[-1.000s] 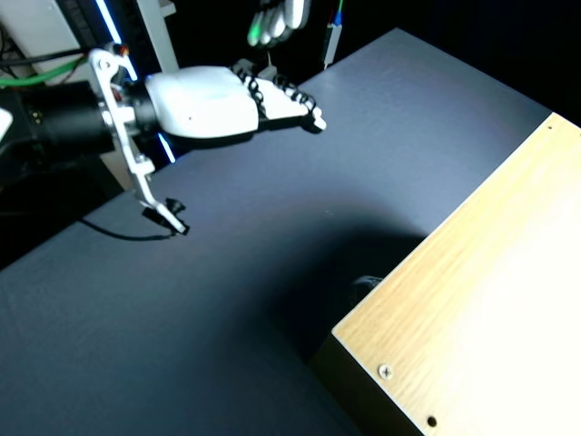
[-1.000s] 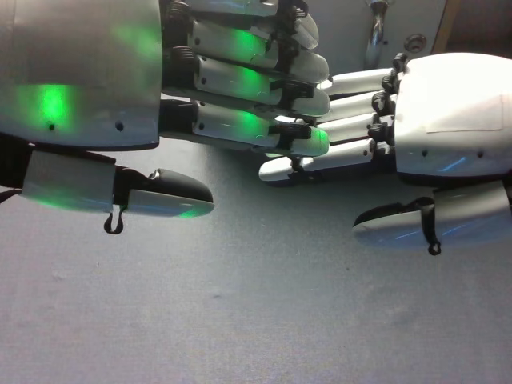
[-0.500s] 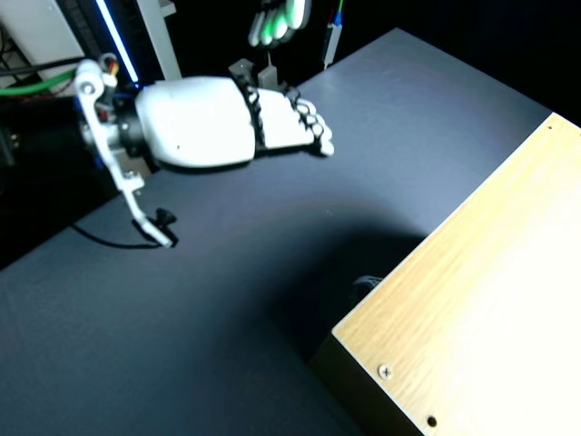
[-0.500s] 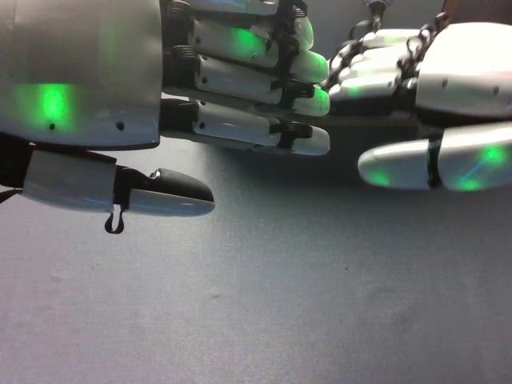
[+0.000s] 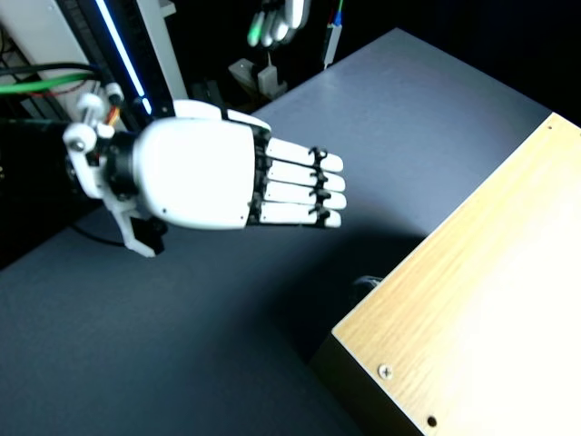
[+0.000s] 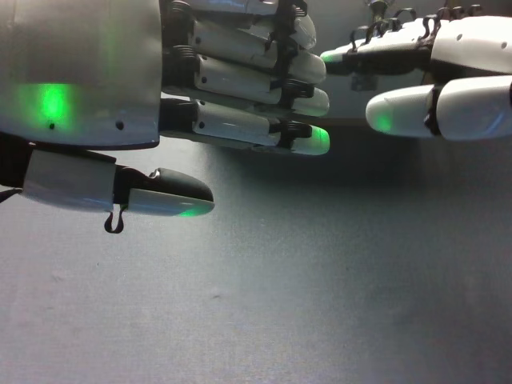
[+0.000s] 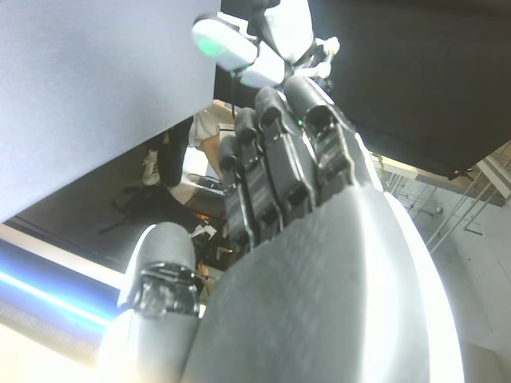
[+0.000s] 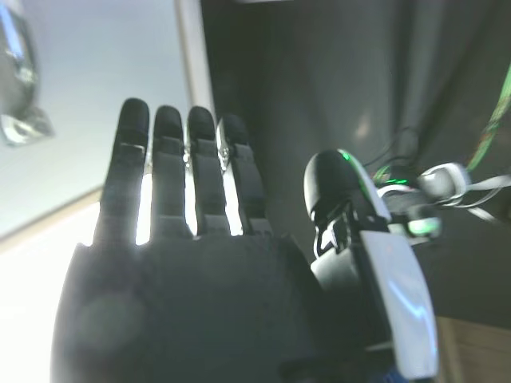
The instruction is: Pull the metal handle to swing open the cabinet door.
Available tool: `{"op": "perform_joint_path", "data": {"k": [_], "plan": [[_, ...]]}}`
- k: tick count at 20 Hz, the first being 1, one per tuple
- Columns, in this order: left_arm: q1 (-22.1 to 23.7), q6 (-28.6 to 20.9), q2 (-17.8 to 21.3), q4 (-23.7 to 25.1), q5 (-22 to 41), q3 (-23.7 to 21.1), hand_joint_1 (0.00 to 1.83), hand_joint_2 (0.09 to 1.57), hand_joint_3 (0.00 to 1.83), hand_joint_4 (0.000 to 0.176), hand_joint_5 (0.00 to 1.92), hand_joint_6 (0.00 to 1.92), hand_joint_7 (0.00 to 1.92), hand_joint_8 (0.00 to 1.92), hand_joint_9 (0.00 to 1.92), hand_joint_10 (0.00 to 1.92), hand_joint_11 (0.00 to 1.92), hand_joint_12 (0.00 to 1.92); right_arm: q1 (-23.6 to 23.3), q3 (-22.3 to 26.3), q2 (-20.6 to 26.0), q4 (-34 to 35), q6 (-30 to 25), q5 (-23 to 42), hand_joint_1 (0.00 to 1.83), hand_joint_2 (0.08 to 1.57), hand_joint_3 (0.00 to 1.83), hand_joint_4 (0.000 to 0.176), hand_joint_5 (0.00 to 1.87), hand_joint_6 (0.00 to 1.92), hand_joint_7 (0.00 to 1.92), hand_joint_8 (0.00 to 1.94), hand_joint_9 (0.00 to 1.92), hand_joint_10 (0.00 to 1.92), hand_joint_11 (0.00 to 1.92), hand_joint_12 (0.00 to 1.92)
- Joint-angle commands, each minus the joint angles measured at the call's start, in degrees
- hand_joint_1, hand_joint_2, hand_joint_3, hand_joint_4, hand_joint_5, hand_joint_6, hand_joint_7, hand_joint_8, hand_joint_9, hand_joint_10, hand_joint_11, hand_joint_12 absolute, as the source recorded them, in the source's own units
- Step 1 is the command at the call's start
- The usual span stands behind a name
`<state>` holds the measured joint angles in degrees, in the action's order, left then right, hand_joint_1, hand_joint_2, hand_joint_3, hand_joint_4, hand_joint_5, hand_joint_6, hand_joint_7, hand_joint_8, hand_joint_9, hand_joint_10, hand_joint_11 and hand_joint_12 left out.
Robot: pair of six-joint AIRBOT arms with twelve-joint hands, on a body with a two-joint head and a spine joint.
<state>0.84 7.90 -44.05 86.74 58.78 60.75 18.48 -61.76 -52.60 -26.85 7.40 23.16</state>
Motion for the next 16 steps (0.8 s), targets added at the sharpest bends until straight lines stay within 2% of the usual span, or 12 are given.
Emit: {"op": "perform_joint_path", "data": {"k": [1,4,12,16], "plan": [[0.7,0.7,0.4,-5.4,1.4,0.0,0.0,1.57,0.02,0.0,0.38,0.0,0.41,0.0,0.36,0.0,0.0,0.84,-0.6,0.0,0.4,3.3,-0.3,4.5,0.0,1.57,0.06,0.0,0.22,0.0,0.21,0.0,0.17,0.0,0.0,0.5],[0.7,0.7,0.4,-5.4,1.4,0.0,0.0,1.57,0.01,0.0,0.39,0.0,0.41,0.0,0.36,0.0,0.0,0.84,-0.7,-0.3,0.4,6.0,-0.3,3.6,0.0,1.57,0.06,0.0,0.23,0.0,0.21,0.0,0.17,0.0,0.0,0.5],[0.7,0.7,0.4,-5.4,1.4,0.0,0.0,1.57,0.01,0.0,0.38,0.0,0.41,0.0,0.37,0.0,0.0,0.87,-0.6,-0.2,1.3,23.5,2.5,2.1,0.0,1.57,0.06,0.0,0.22,0.0,0.2,0.0,0.17,0.0,0.0,0.52],[0.7,0.7,0.4,-5.4,1.4,0.0,0.0,1.57,0.01,0.0,0.39,0.0,0.41,0.0,0.36,0.0,0.0,0.86,-0.6,-0.9,1.3,28.4,2.6,-0.9,0.0,1.57,0.05,0.0,0.22,0.0,0.2,0.0,0.17,0.0,0.0,0.51]]}}
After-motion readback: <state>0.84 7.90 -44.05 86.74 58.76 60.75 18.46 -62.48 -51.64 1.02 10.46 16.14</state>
